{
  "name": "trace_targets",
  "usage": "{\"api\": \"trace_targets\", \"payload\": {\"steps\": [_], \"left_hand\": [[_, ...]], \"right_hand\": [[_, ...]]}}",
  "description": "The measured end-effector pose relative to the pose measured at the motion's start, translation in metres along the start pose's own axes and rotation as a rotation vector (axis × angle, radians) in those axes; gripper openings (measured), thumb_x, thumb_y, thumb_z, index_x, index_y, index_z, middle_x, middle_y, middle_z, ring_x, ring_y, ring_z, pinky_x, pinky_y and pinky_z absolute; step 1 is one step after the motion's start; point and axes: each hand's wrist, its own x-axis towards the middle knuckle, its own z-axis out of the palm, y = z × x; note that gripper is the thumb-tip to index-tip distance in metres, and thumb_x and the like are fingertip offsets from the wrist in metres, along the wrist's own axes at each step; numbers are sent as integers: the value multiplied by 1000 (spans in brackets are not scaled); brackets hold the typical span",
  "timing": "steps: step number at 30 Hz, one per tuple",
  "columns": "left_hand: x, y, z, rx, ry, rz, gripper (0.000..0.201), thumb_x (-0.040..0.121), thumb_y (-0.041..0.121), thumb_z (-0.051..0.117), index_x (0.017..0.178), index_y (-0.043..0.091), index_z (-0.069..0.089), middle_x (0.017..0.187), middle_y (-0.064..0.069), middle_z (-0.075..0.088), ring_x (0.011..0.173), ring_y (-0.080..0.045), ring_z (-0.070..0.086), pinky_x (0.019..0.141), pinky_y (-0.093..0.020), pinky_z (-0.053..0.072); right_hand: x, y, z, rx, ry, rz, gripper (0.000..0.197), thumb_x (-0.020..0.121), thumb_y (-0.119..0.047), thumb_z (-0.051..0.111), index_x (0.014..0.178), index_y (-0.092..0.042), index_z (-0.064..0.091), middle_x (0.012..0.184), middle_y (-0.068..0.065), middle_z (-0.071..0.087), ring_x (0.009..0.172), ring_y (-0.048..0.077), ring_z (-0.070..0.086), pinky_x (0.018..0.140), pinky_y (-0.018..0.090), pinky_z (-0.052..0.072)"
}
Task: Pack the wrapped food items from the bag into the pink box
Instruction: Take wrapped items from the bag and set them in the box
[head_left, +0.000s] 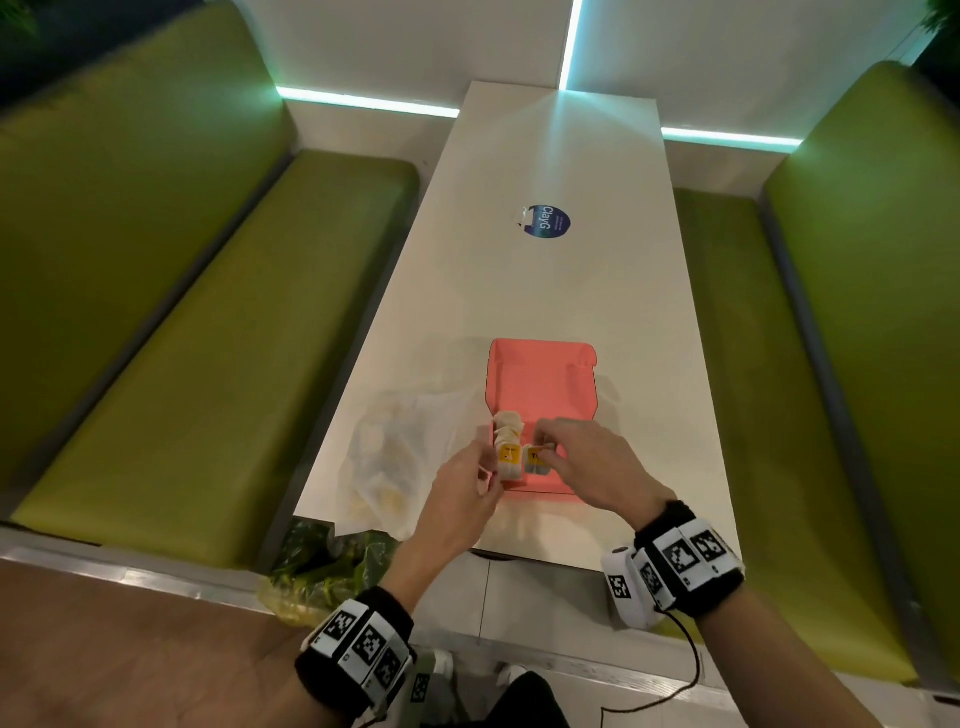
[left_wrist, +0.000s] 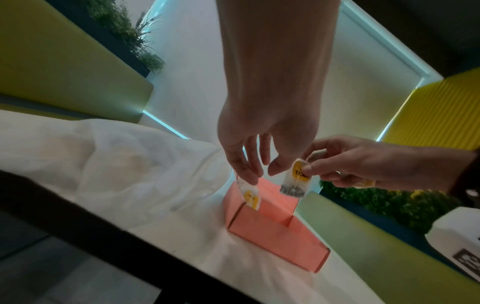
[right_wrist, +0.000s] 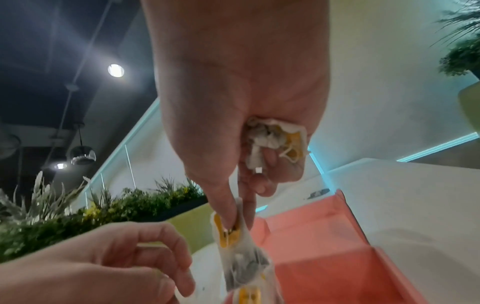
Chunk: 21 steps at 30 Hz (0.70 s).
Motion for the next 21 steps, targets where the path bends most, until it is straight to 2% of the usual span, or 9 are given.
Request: {"api": "trace_targets", "payload": {"steps": [5,8,11,13,16,19,21], "left_hand": [[-10,-9,11,241,-72,33,19,94,18,56,113,18,56,112,4,57,103,-13,52,82,-29,48],[-13,-5,13,330,-113,93,22,97,20,53,118,17,56,119,4,57,108,-16,48,84,-32,50],[-12,-4,15,435,-176,142,30,98,23,51,128,18,55,129,4,55,119,-18,43,86,-34,51],[-11,-4,17,520,-216,183,34,97,24,51,131,16,55,135,2,53,125,-22,42,89,-35,48],[-10,-6,20,593,-241,217,38,95,26,53,130,11,55,134,-4,56,124,-29,46,93,-35,46],[-9,-8,22,622,-246,234,39,95,28,54,129,9,55,131,-6,58,120,-31,50,91,-36,47],[-9,-9,23,630,-240,241,39,95,30,53,128,9,55,129,-6,60,119,-31,51,90,-36,47]], "right_hand": [[20,5,25,102,-121,1,8,94,-26,57,101,-28,60,101,-7,67,93,17,60,77,39,50],[33,8,36,195,-202,6,5,92,-25,61,93,-30,61,94,-9,65,86,16,61,80,44,51],[42,11,45,239,-238,22,8,91,-22,63,88,-29,61,88,-8,66,82,14,61,81,43,51],[45,12,51,241,-209,23,12,90,-22,63,85,-32,58,87,-8,66,82,15,61,81,44,51],[45,11,60,210,-126,38,9,90,-23,59,89,-32,56,91,-8,67,84,16,62,78,43,52],[43,11,68,158,-13,25,10,91,-25,56,99,-30,59,98,-13,62,88,15,61,75,41,53],[41,10,71,79,41,23,20,94,-26,55,114,-28,57,104,-9,55,87,18,60,71,41,53]]}}
